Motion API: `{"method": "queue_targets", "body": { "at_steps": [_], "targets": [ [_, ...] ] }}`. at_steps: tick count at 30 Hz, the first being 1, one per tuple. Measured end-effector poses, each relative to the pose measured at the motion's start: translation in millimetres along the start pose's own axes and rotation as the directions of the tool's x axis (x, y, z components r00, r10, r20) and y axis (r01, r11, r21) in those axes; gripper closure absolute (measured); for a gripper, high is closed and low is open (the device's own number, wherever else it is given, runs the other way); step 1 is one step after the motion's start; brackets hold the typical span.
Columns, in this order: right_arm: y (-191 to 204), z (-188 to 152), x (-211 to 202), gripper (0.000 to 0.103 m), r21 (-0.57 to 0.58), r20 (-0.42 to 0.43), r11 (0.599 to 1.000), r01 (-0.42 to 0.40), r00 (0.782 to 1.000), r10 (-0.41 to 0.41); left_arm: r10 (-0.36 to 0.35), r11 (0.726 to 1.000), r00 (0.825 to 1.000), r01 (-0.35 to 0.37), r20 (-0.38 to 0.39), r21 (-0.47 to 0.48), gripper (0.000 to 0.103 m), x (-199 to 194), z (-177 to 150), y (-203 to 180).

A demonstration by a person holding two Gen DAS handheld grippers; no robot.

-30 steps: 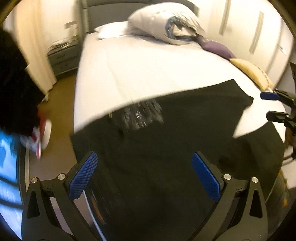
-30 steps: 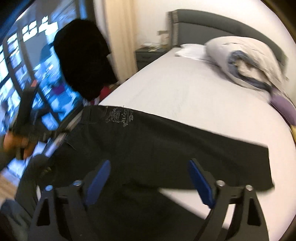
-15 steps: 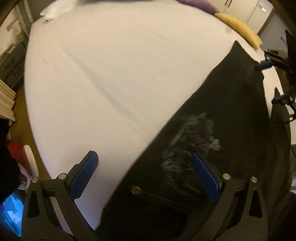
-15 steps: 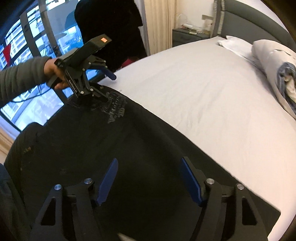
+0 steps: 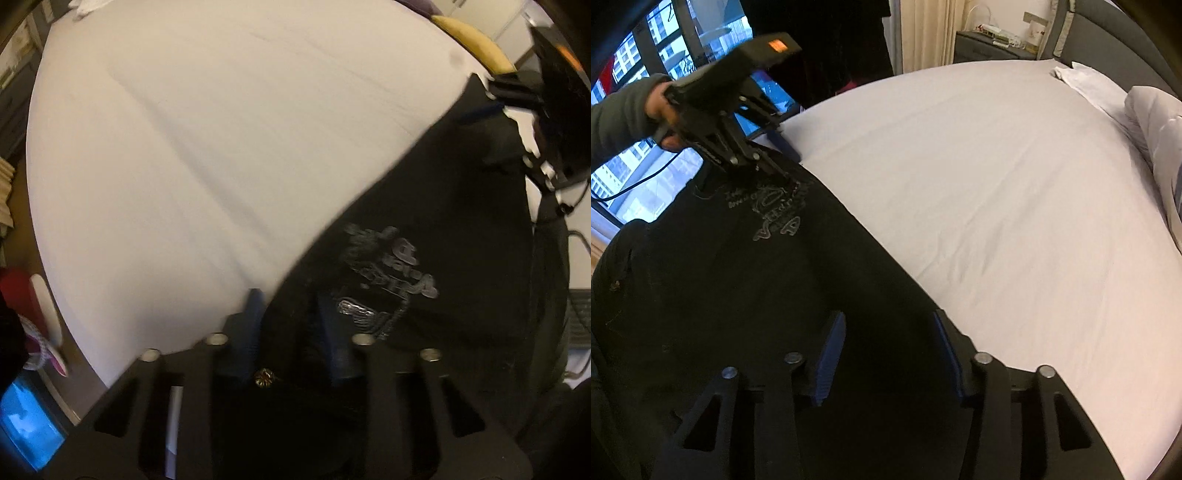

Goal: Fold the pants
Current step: 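Grasp the jeans waistband with the left tool while the right tool grasps the waistband, then lift the waistband with both tools and fold it over toward the leg hems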

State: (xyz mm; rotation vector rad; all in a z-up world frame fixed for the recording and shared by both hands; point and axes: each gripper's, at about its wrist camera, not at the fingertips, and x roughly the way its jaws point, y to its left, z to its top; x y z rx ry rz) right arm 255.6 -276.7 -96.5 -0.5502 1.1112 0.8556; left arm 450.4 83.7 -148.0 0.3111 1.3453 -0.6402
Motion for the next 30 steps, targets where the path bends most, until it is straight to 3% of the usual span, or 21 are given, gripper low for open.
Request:
{"method": "queue_targets", "body": {
  "at_steps": [3,7,13,15,17,20,22,24,27,30],
  "targets": [
    [2.2,8.9,4.3,0.056,-0.014,-0.009,1.000,0.013,1.000,-0.013,0.055,0.998,0.998,-0.056,0.023,0.035,0.091,-2.6,0.0,-13.7],
    [7.5,19.3,7.0,0.057,-0.061,-0.033,0.998,0.016,0.999,-0.019,0.110,0.991,0.986,-0.118,0.122,0.061,0.093,-22.6,-4.8,-22.8],
    [5.5,31.0,12.2,0.062,-0.100,-0.065,0.994,0.040,0.997,-0.047,0.156,0.975,0.958,-0.188,0.241,0.116,0.093,-63.4,-47.9,-43.2],
    [6.3,35.5,14.7,0.062,-0.113,-0.079,0.993,0.037,0.996,-0.046,0.182,0.965,0.946,-0.224,0.267,0.136,0.093,-74.1,-66.7,-61.2],
    [12.4,40.4,21.3,0.062,-0.144,-0.103,0.989,0.038,0.993,-0.053,0.208,0.952,0.934,-0.262,0.289,0.160,0.093,-76.6,-64.7,-69.4],
    [18.0,44.0,29.4,0.063,-0.177,-0.127,0.983,0.042,0.990,-0.065,0.208,0.945,0.929,-0.271,0.307,0.181,0.093,-83.6,-67.6,-68.7],
    [16.7,47.4,30.9,0.064,-0.174,-0.136,0.984,0.034,0.989,-0.058,0.205,0.944,0.927,-0.272,0.312,0.188,0.093,-90.1,-88.4,-84.7],
    [15.0,51.1,31.3,0.069,-0.171,-0.140,0.985,0.021,0.989,-0.045,0.202,0.946,0.928,-0.268,0.312,0.185,0.093,-94.2,-99.5,-80.9],
    [16.2,55.6,31.9,0.080,-0.185,-0.155,0.983,0.024,0.986,-0.053,0.205,0.944,0.924,-0.274,0.322,0.185,0.093,-86.9,-95.4,-125.9],
    [17.4,61.0,28.3,0.093,-0.189,-0.158,0.982,0.027,0.986,-0.058,0.207,0.943,0.919,-0.278,0.335,0.182,0.093,-87.0,-98.4,-129.5]
  ]
}}
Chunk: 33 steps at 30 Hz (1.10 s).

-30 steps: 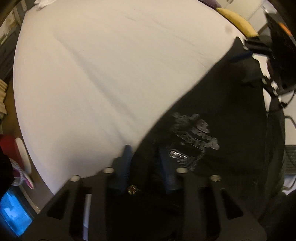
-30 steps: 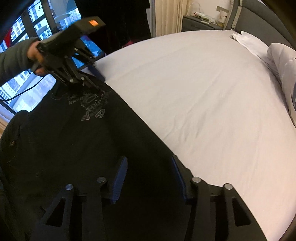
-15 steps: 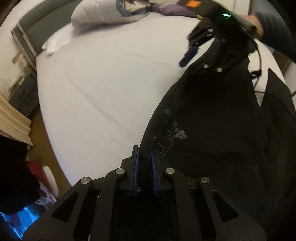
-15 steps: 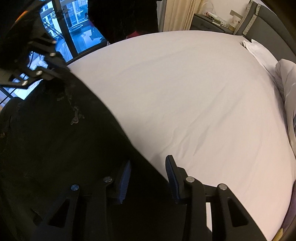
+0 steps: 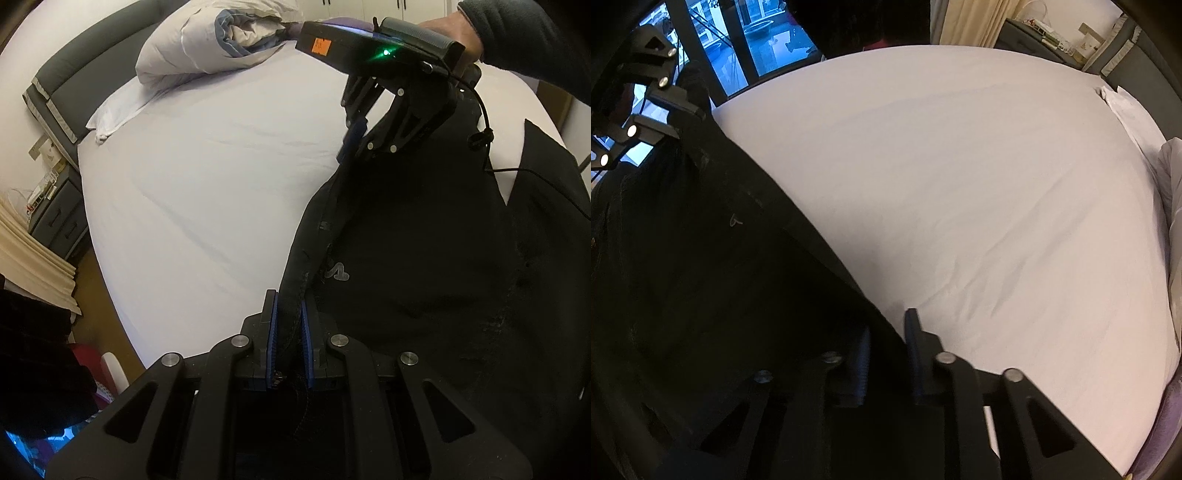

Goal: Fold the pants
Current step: 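Lift the waistband with both tools and fold it over toward the leg hems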

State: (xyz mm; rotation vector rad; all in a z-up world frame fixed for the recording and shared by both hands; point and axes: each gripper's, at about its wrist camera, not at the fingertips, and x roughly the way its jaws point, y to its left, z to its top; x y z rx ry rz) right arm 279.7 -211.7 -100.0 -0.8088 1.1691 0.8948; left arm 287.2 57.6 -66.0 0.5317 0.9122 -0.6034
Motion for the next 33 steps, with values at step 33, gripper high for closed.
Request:
{"method": "queue_targets", "body": {
  "at_steps": [33],
  "targets": [
    [131.3,-94.4,-30.5,0.099,0.683,0.316,0.651,-0.332,0.937,0.146,-0.016,0.998,0.999,0.019,-0.050,0.065,0.093,-88.9,-94.7,-185.8]
  ]
}}
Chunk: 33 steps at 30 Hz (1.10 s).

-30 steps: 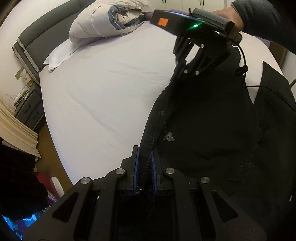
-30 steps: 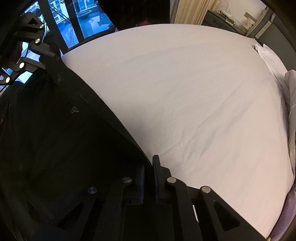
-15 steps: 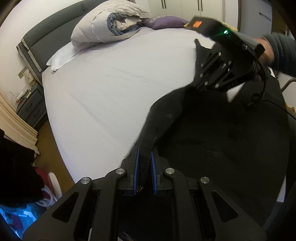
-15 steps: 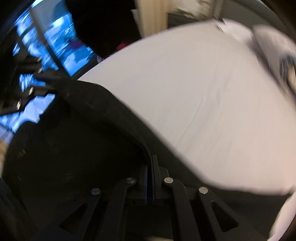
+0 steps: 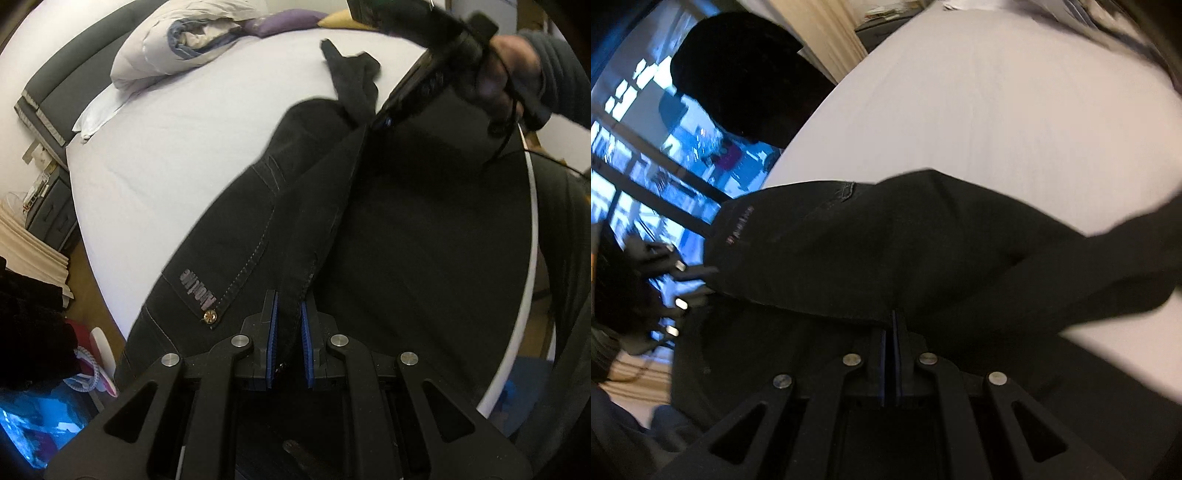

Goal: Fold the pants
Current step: 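Lift the waistband with both tools and fold it over toward the leg hems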

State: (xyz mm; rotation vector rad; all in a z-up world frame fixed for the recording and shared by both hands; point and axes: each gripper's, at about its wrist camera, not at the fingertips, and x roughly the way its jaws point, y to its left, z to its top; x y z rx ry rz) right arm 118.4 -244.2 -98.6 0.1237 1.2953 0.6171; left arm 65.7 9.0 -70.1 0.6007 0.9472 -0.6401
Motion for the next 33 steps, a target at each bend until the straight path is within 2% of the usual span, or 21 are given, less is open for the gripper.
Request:
{"method": "queue_targets", "body": {
  "at_steps": [1,5,7,11,12,13,16,20,23,27,33],
  "targets": [
    [-20.2,-5.2,-8.8,0.099,0.010,-0.004,1.000,-0.007,1.000,0.007,0.001,1.000,1.000,-0.001,-0.004,0.004,0.093,-0.5,-3.5,-5.7],
    [-20.4,-14.7,-11.2,0.099,0.063,-0.017,0.997,-0.037,0.999,0.038,0.001,1.000,1.000,-0.001,-0.023,0.026,0.093,-4.6,-11.1,-25.4],
    [-24.5,-28.3,-16.5,0.099,0.104,-0.019,0.992,-0.065,0.998,0.067,-0.005,0.999,1.000,0.006,-0.026,0.032,0.093,-7.3,-15.8,-31.4],
    [-24.6,-61.0,-14.1,0.099,0.146,-0.029,0.987,-0.069,0.997,0.074,-0.023,0.997,0.999,0.026,-0.047,0.078,0.093,-6.0,-21.7,-49.1],
    [-36.1,-62.3,-17.9,0.099,0.151,-0.029,0.986,-0.069,0.997,0.074,-0.021,0.995,0.998,0.026,-0.051,0.096,0.093,-5.4,-22.1,-54.3],
    [-36.7,-67.3,-22.8,0.099,0.149,-0.027,0.987,-0.056,0.998,0.061,-0.023,0.993,0.998,0.029,-0.054,0.112,0.093,-4.7,-23.3,-58.5],
    [-19.8,-67.5,-28.9,0.099,0.052,-0.027,0.997,0.057,0.998,-0.056,-0.051,0.986,0.998,0.057,-0.038,0.159,0.093,-9.6,-23.8,-71.7],
    [22.2,-61.7,-37.5,0.099,-0.132,0.003,0.969,0.207,0.978,-0.208,-0.061,0.979,0.997,0.068,-0.042,0.190,0.093,-12.4,-28.2,-78.2],
    [37.4,-59.6,-29.8,0.099,-0.179,0.005,0.957,0.230,0.973,-0.233,-0.064,0.979,0.997,0.073,-0.053,0.189,0.093,-12.8,-36.5,-80.9],
    [34.8,-61.1,-3.6,0.099,-0.154,-0.024,0.963,0.221,0.974,-0.227,-0.079,0.977,0.995,0.088,-0.057,0.196,0.093,-13.3,-41.7,-84.3],
    [40.5,-55.4,9.8,0.099,-0.152,-0.009,0.961,0.232,0.972,-0.236,-0.098,0.975,0.994,0.106,-0.050,0.195,0.093,-13.3,-44.2,-93.6]
  ]
}}
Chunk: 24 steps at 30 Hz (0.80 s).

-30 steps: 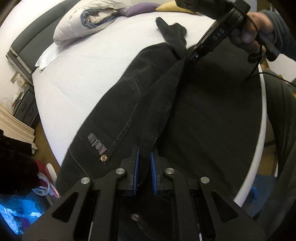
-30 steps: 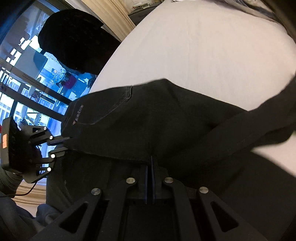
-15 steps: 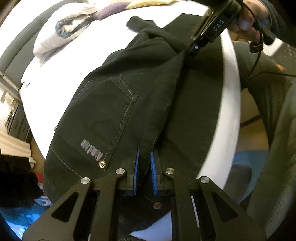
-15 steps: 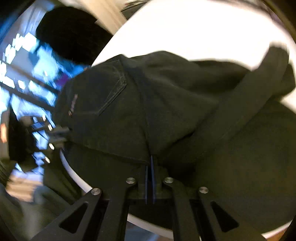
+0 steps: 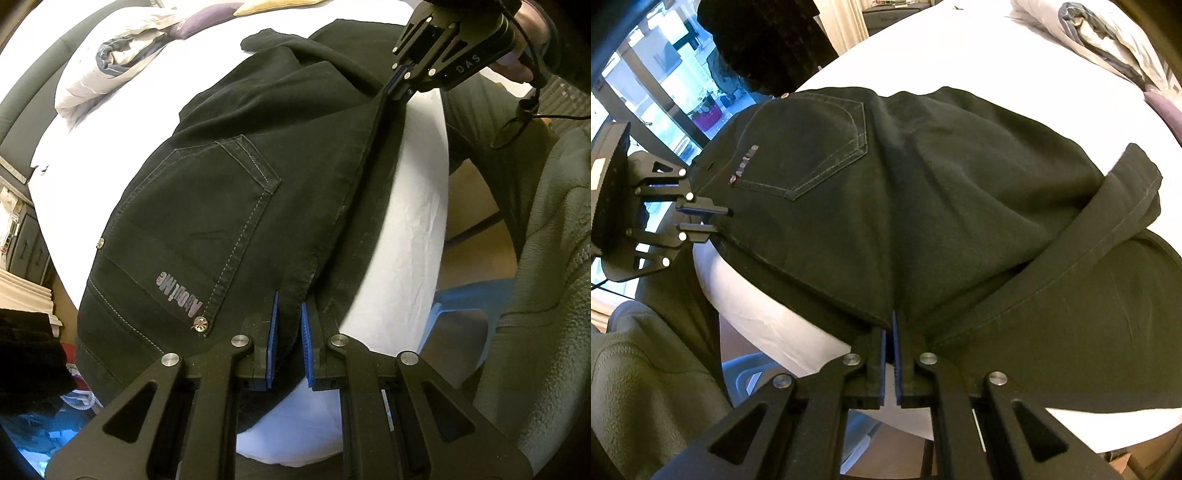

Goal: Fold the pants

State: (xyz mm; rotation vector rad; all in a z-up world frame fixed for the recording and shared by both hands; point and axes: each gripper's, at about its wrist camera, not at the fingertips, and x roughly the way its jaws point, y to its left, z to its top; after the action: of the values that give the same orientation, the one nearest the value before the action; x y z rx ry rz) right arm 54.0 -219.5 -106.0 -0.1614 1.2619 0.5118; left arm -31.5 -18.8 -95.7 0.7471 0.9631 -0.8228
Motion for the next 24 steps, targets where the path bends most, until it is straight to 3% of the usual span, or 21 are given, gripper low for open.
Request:
{"method": "queue_targets", "body": {
  "at_steps": [11,16,24],
  "targets": [
    [9.8,-3.4,22.8,0.098,-0.016,0.000,0.999,0.040,0.999,-0.040,-0.021,0.999,0.999,0.022,0.029,-0.028,0.092,11.6,-12.8,8.0],
    [11.7,-4.8,11.2,0.098,-0.028,0.031,0.998,0.062,0.998,-0.061,0.025,1.000,0.998,-0.025,0.049,-0.007,0.092,2.3,-19.0,-0.8],
    [14.8,-18.0,12.2,0.097,-0.041,0.025,0.996,0.084,0.996,-0.083,0.038,0.999,0.998,-0.037,0.046,-0.022,0.091,6.2,-21.0,-7.2]
  ]
}}
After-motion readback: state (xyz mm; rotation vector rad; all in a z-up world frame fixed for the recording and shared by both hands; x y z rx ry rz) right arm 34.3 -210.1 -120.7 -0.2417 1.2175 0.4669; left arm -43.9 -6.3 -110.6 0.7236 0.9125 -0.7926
